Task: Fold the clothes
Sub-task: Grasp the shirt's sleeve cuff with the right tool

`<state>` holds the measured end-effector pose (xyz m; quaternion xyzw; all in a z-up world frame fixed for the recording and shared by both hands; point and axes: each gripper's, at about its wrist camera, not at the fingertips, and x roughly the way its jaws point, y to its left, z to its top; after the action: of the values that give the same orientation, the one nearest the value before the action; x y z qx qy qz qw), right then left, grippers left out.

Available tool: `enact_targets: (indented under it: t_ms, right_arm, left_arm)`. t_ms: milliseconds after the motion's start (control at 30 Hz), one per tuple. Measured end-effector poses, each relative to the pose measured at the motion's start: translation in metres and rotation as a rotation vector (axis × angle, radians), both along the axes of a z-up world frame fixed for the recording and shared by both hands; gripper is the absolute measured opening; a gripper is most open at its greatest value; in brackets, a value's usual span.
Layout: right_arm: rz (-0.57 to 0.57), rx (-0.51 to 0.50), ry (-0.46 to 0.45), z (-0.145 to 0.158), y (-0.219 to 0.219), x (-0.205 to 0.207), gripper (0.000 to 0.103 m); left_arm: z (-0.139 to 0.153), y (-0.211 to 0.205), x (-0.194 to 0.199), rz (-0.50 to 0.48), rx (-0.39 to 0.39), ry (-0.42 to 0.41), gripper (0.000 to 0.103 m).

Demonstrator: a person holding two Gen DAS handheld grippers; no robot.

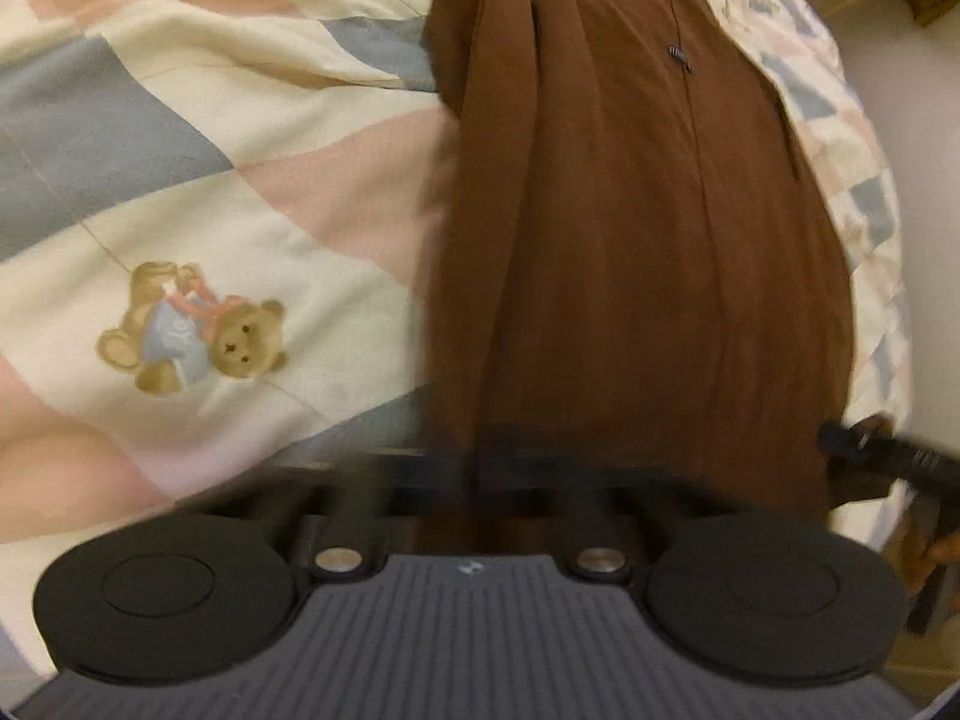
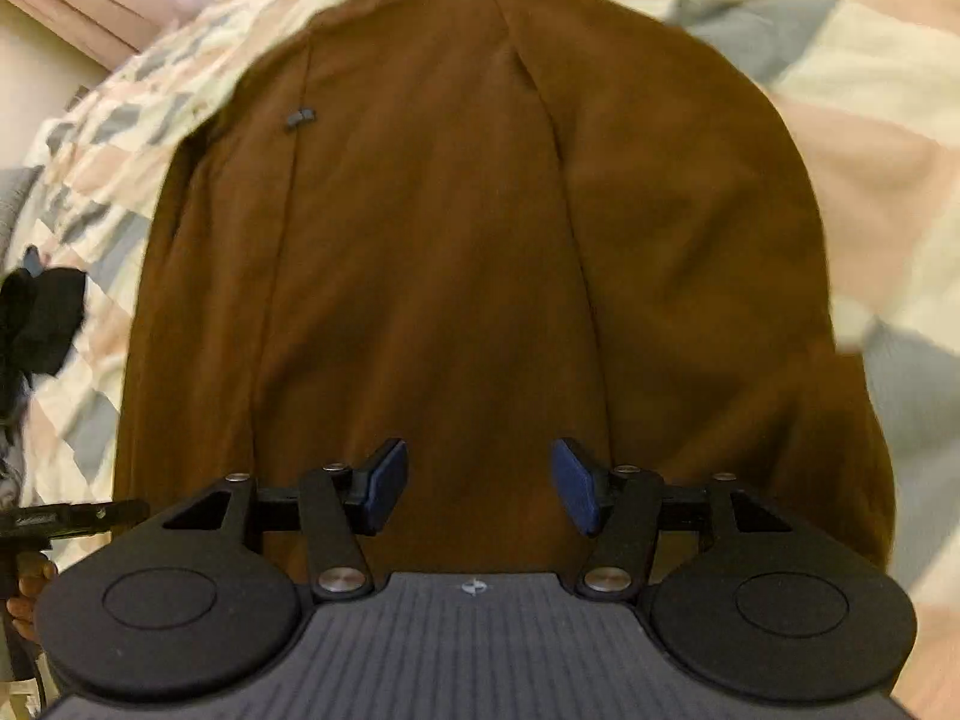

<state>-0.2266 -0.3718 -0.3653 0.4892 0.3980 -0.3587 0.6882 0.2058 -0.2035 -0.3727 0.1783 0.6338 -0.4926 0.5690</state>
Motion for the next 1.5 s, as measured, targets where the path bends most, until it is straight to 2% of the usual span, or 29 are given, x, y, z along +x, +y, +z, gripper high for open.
enact_targets:
  t_ms: [33, 100, 167, 200, 267, 300, 367, 400, 433, 500, 533, 600, 700, 733, 833, 933, 1000, 1067, 1100, 1133, 1167, 1200, 1267, 1300, 1333, 1367, 1400, 1467, 1500]
  right_arm:
    - [0.01, -0.014, 0.011, 0.004, 0.004, -0.002, 0.057]
    - [0.033, -0.045, 0.032, 0.012, 0.011, -0.005, 0.057]
    - [0.036, -0.053, 0.043, 0.016, 0.017, -0.011, 0.057]
    - [0.035, -0.054, 0.047, 0.017, 0.02, -0.015, 0.057]
    - [0.017, -0.044, 0.046, 0.017, 0.022, -0.023, 0.057]
    - [0.009, -0.04, 0.044, 0.016, 0.022, -0.026, 0.057]
    - [0.007, -0.045, 0.037, 0.015, 0.026, -0.027, 0.057]
    - [0.013, -0.049, 0.034, 0.015, 0.029, -0.028, 0.057]
    - [0.018, -0.052, 0.036, 0.014, 0.031, -0.027, 0.057]
    - [0.02, -0.051, 0.053, 0.01, 0.036, -0.029, 0.058]
    - [0.013, -0.05, 0.062, 0.008, 0.04, -0.033, 0.059]
    - [-0.011, -0.043, 0.075, 0.004, 0.048, -0.041, 0.062]
    - [-0.095, -0.007, 0.053, -0.004, 0.057, -0.058, 0.066]
    - [-0.124, 0.005, 0.033, -0.006, 0.059, -0.063, 0.067]
    - [-0.165, 0.014, -0.007, -0.007, 0.064, -0.071, 0.07]
    - [-0.184, 0.015, -0.052, -0.007, 0.068, -0.078, 0.074]
    - [-0.201, 0.023, -0.078, -0.009, 0.071, -0.083, 0.077]
    - [-0.204, 0.035, -0.105, -0.014, 0.071, -0.082, 0.077]
    - [-0.204, 0.041, -0.119, -0.018, 0.071, -0.081, 0.076]
    - [-0.204, 0.047, -0.134, -0.021, 0.071, -0.08, 0.069]
    - [-0.184, 0.074, -0.162, -0.025, 0.071, -0.077, 0.031]
    - [-0.158, 0.12, -0.197, -0.028, 0.07, -0.073, 0.01]
    - [-0.127, 0.133, -0.221, -0.021, 0.071, -0.071, 0.01]
    - [-0.107, 0.103, -0.194, -0.011, 0.069, -0.074, 0.009]
    - [-0.101, 0.078, -0.157, -0.004, 0.067, -0.078, 0.009]
    - [-0.112, 0.062, -0.118, 0.002, 0.064, -0.086, 0.009]
    - [-0.131, 0.046, -0.08, 0.004, 0.06, -0.094, 0.009]
    - [-0.152, 0.024, -0.018, 0.005, 0.048, -0.106, 0.009]
    - [-0.155, 0.039, -0.01, 0.002, 0.042, -0.107, 0.01]
  left_arm:
    - [0.014, -0.003, 0.005, -0.019, -0.037, -0.036, 0.001]
    - [0.053, -0.005, 0.016, -0.079, -0.119, -0.163, 0.001]
    - [0.092, -0.002, 0.036, -0.111, -0.167, -0.258, 0.001]
    - [0.11, -0.001, 0.048, -0.119, -0.18, -0.327, 0.001]
    - [0.143, 0.0, 0.074, -0.108, -0.166, -0.52, 0.001]
    - [0.154, 0.001, 0.088, -0.069, -0.144, -0.612, 0.002]
    - [0.17, 0.001, 0.122, 0.064, -0.067, -0.807, 0.014]
    - [0.174, 0.002, 0.138, 0.147, -0.009, -0.898, 0.023]
    - [0.175, 0.005, 0.147, 0.205, 0.018, -0.923, 0.028]
    - [0.169, 0.015, 0.144, 0.248, -0.019, -0.792, 0.03]
    - [0.163, 0.02, 0.138, 0.252, -0.041, -0.703, 0.034]
    - [0.127, 0.031, 0.098, 0.201, -0.055, -0.468, 0.038]
    - [0.06, 0.046, 0.02, 0.119, -0.027, -0.164, 0.038]
    - [0.041, 0.052, -0.003, 0.112, -0.018, -0.094, 0.038]
    - [0.001, 0.07, -0.055, 0.132, 0.003, 0.05, 0.04]
    - [-0.021, 0.081, -0.062, 0.24, -0.003, 0.074, 0.054]
    - [-0.026, 0.09, -0.055, 0.342, -0.022, 0.122, 0.056]
    - [-0.03, 0.09, -0.056, 0.393, -0.049, 0.147, 0.044]
    - [-0.026, 0.086, -0.056, 0.382, -0.054, 0.131, 0.019]
    - [-0.017, 0.081, -0.061, 0.35, -0.065, 0.098, 0.012]
    - [-0.002, 0.076, -0.068, 0.301, -0.094, 0.058, 0.012]
    - [0.018, 0.068, -0.078, 0.223, -0.131, 0.001, 0.012]
    - [0.064, 0.047, -0.117, -0.045, -0.232, -0.17, 0.015]
    - [0.079, 0.04, -0.138, -0.171, -0.275, -0.221, 0.028]
    - [0.083, 0.036, -0.157, -0.273, -0.308, -0.223, 0.047]
    - [0.088, 0.032, -0.176, -0.376, -0.341, -0.224, 0.053]
    - [0.087, 0.03, -0.189, -0.438, -0.345, -0.22, 0.055]
    - [0.066, 0.034, -0.198, -0.448, -0.279, -0.194, 0.049]
    - [0.056, 0.037, -0.196, -0.42, -0.247, -0.164, 0.048]
